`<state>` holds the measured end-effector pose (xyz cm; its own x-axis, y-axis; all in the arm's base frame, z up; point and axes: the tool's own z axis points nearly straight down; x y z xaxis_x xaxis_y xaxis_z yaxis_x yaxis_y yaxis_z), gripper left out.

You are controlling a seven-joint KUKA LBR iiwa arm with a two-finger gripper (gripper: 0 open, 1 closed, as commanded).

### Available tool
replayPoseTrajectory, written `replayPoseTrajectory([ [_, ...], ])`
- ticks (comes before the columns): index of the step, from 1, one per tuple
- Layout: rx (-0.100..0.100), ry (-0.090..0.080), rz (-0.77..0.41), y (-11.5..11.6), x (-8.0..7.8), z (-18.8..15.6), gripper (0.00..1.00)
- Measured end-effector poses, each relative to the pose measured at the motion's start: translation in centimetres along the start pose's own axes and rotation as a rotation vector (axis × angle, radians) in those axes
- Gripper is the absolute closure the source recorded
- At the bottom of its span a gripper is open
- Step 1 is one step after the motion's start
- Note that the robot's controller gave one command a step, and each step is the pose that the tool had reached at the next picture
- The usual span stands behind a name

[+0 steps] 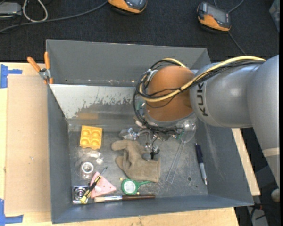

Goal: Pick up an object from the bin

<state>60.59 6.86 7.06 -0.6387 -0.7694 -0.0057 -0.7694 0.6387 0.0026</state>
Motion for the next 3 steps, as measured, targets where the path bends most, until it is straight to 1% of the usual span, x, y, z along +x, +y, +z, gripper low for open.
replayPoseTrajectory([
  [1, 0.000, 0.000, 0.001, 0.0, 0.0, 0.0, 1.00],
  [2, -0.008, 0.007, 0.002, 0.3, 0.2, -2.1, 1.00],
  [3, -0.002, 0.001, 0.003, 0.1, 0.0, -6.7, 1.00],
])
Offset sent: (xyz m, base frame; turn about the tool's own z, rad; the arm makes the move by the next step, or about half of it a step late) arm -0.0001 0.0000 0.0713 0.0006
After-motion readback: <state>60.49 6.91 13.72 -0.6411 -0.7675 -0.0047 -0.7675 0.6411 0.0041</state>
